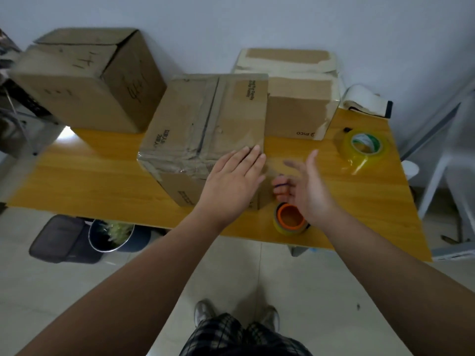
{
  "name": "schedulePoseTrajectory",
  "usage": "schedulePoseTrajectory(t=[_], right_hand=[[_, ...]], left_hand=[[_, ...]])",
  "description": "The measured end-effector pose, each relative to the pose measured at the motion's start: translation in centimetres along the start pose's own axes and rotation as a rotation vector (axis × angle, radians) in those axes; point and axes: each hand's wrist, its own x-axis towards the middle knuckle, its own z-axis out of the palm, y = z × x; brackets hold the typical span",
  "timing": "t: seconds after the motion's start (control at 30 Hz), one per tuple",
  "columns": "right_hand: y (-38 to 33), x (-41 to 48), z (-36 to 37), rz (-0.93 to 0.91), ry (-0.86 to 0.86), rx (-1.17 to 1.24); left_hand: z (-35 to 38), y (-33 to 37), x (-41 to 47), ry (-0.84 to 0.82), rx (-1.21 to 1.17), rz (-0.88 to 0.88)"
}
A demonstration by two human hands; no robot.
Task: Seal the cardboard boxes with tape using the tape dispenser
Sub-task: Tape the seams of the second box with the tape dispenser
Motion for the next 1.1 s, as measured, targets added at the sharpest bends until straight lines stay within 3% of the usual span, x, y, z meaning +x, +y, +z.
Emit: schedulePoseTrajectory(t=[0.07,0.2,0.33,0.57,0.77,0.97,1.1], right_hand=[[-1.1,-1.0,1.5,-0.028,-0.03,0.045],[-1.1,-1.2,2.5,-0.215,0.181,-0.096],[0.3,-1.0,3.2,-0.18,0.22,-0.02],[2.7,-0.2,5.8,-0.13,0.261,0.121],[3.8,0.6,6.0,-0.173,0.389,-0.102],[5.3,1.1,5.8,-0.211,0.378,-0.193],[5.5,0.7,4.6,-0.24,0.423,-0.425]], left_hand=[[0.0,0.1,0.0,-0.006,0.003,0.0],[-0.3,-0.3,-0.3,-0.054,0.029,0.017],[-0.3,-1.6,-0.7,-0.15,0.089,-0.016],[-0.2,-2.5,-1.5,-0.162,0.111,-0.069],[0.0,-2.2,-1.7,-0.157,0.071,-0.089],[0.2,-2.3,-1.8,-0.14,0.043,-0.09],[0.3,-2.4,-1.6,-0.138,0.036,-0.091]])
